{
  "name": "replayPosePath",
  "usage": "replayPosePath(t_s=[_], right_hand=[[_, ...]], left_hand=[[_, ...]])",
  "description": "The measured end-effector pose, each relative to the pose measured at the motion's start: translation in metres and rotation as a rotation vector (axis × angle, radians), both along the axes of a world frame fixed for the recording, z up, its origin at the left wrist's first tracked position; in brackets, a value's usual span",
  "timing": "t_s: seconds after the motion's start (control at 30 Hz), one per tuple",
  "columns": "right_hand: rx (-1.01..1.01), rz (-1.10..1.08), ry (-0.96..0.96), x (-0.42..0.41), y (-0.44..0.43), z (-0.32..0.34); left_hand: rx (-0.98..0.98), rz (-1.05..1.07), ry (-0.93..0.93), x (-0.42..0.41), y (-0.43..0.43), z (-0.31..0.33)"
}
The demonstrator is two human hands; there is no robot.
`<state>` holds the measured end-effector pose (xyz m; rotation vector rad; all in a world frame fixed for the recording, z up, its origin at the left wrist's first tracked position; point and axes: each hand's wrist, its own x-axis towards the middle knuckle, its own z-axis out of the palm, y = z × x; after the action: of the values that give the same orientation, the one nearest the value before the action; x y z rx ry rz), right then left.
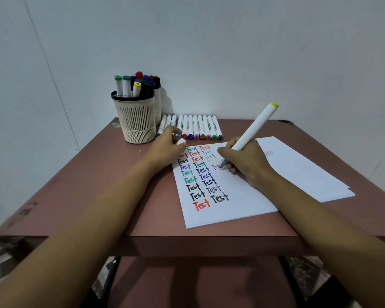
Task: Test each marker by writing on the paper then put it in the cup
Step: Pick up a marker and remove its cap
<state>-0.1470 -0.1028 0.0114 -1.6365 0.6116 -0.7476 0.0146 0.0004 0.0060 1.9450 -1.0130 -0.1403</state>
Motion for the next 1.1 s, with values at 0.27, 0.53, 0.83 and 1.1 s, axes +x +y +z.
replayPosePath(t_s=[0.27, 0.53, 0.83, 1.1], right_hand=[[-0.04, 0.038, 0.036, -0.0002, 0.0039, 0.0015], [-0.109, -0.013, 0.064, -0.0009, 0.0061, 0.0013], [-0.117, 0.027, 0.093, -0.0015, 0.0076, 0.0009], [0.067, -0.051, -0.054, -0.0021, 0.0009, 0.0029]], left_hand=[[0.017, 0.011, -0.009, 0.0024, -0.0012, -0.0008], [0.018, -0.004, -0.023, 0.0027, -0.0007, -0.0004], [0.031, -0.007, -0.041, 0.0028, -0.0007, -0.0004], [0.041, -0.011, -0.047, 0.004, -0.0008, -0.0007]])
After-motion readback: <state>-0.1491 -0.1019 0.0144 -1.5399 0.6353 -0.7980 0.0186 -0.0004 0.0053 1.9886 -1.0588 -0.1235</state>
